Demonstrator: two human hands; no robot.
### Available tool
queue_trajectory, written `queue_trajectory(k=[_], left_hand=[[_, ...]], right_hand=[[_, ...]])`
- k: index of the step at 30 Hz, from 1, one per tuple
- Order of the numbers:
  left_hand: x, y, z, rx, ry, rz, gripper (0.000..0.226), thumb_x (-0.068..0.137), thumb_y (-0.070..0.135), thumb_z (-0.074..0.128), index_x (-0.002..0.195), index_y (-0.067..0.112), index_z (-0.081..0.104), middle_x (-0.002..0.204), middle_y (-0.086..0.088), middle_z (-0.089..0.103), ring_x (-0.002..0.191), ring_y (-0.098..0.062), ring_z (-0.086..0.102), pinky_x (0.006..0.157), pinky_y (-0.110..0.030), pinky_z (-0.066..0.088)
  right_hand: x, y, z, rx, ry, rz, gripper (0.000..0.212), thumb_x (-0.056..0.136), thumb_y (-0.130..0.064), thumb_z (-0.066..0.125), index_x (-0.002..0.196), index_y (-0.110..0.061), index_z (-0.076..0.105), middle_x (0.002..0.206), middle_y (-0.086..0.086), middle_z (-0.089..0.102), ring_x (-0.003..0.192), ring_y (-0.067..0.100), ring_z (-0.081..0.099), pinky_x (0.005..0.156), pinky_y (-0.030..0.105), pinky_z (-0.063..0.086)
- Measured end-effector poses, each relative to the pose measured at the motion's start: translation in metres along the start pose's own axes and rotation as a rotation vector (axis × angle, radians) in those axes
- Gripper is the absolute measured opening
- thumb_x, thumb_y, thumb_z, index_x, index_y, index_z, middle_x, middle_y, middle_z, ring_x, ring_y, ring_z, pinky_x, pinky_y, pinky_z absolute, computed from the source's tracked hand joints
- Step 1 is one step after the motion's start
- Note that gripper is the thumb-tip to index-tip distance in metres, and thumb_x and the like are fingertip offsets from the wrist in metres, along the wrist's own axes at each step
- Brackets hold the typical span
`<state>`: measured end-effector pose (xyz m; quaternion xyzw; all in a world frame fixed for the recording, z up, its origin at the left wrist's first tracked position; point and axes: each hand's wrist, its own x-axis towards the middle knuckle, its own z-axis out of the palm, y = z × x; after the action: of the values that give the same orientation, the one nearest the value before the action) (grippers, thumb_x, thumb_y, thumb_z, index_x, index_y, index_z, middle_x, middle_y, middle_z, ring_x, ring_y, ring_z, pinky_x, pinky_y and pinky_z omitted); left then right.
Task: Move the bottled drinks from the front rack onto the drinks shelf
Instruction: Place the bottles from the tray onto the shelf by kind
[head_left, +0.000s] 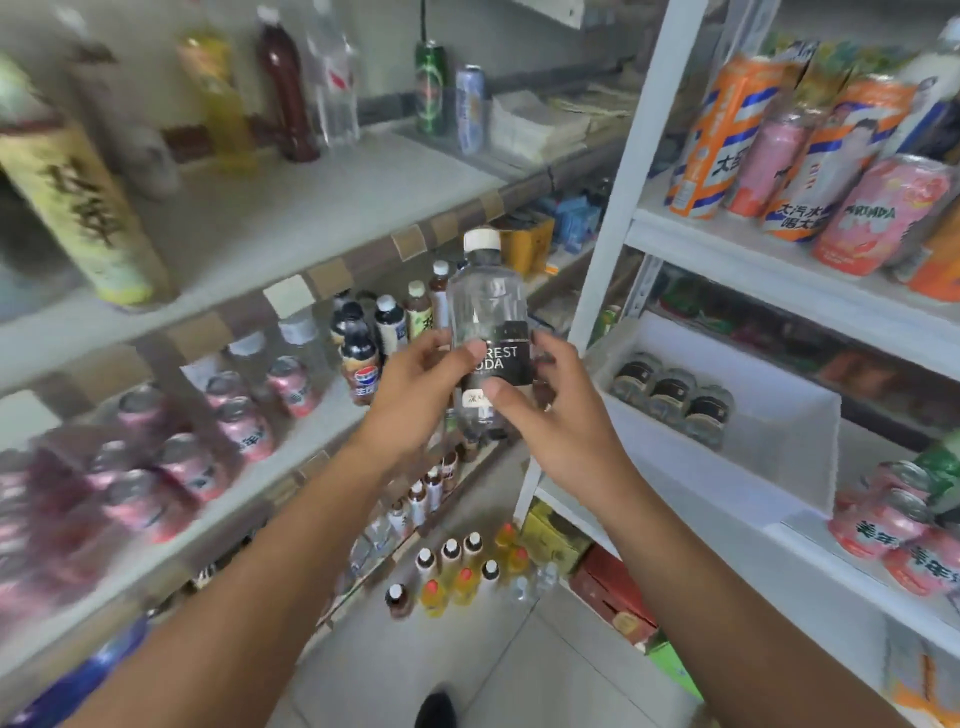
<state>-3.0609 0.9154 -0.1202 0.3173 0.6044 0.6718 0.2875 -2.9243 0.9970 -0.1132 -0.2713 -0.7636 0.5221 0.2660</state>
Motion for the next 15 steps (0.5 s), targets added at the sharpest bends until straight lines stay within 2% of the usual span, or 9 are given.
queue_trajectory(k=[2,3,6,8,11,13,15], left_hand=[[-0.024,0.013,-0.021,-0.009,0.051,0.008,0.046,0.078,0.045,0.071,0.104,0.008,0.065,0.099,-0.005,0.073,0.096,-0.024,0.069,0.091,-0.045,0.053],[-0.037,0.019,-0.030,-0.014,0.083,0.028,0.044,0.079,0.043,0.070,0.106,0.009,0.066,0.102,-0.007,0.074,0.098,-0.026,0.069,0.092,-0.046,0.053],[-0.077,0.034,-0.056,-0.007,0.173,0.072,0.031,0.085,0.032,0.066,0.105,0.008,0.067,0.102,-0.010,0.074,0.095,-0.026,0.070,0.087,-0.039,0.053],[-0.103,0.044,-0.072,0.002,0.224,0.078,0.037,0.085,0.034,0.066,0.110,0.007,0.066,0.106,-0.011,0.073,0.098,-0.026,0.069,0.087,-0.038,0.051],[-0.133,0.055,-0.091,-0.037,0.299,0.087,0.061,0.079,0.038,0.070,0.128,0.005,0.056,0.114,-0.011,0.071,0.103,-0.027,0.068,0.087,-0.037,0.053],[-0.154,0.065,-0.105,-0.044,0.329,0.101,0.061,0.082,0.033,0.071,0.132,0.006,0.050,0.100,-0.005,0.073,0.081,-0.017,0.070,0.067,-0.025,0.054],[-0.172,0.072,-0.119,-0.038,0.352,0.105,0.046,0.091,0.023,0.067,0.128,0.002,0.047,0.088,-0.002,0.070,0.059,-0.006,0.064,0.051,-0.014,0.046]], right_hand=[[-0.009,-0.015,0.014,0.033,-0.071,-0.037,0.061,0.083,-0.046,0.072,0.135,-0.031,0.044,0.118,-0.021,0.062,0.107,-0.012,0.057,0.094,0.024,0.049],[-0.013,-0.021,0.022,0.034,-0.109,-0.052,0.063,0.080,-0.052,0.072,0.135,-0.031,0.046,0.119,-0.020,0.063,0.109,-0.008,0.058,0.097,0.031,0.050],[-0.031,-0.042,0.046,0.055,-0.245,-0.100,0.058,0.076,-0.058,0.070,0.127,-0.038,0.051,0.116,-0.019,0.065,0.107,-0.002,0.062,0.096,0.038,0.051],[-0.043,-0.055,0.062,0.059,-0.301,-0.128,0.053,0.080,-0.053,0.071,0.126,-0.037,0.051,0.113,-0.020,0.066,0.104,-0.004,0.062,0.093,0.034,0.051],[-0.057,-0.072,0.081,0.051,-0.346,-0.167,0.053,0.081,-0.050,0.072,0.126,-0.036,0.050,0.112,-0.021,0.066,0.103,-0.007,0.061,0.093,0.030,0.049],[-0.067,-0.085,0.097,0.030,-0.376,-0.198,0.053,0.080,-0.049,0.074,0.126,-0.036,0.049,0.110,-0.023,0.064,0.100,-0.012,0.058,0.090,0.022,0.047],[-0.076,-0.098,0.114,0.016,-0.403,-0.235,0.055,0.079,-0.044,0.076,0.125,-0.038,0.047,0.108,-0.026,0.062,0.098,-0.016,0.056,0.081,0.010,0.042]])
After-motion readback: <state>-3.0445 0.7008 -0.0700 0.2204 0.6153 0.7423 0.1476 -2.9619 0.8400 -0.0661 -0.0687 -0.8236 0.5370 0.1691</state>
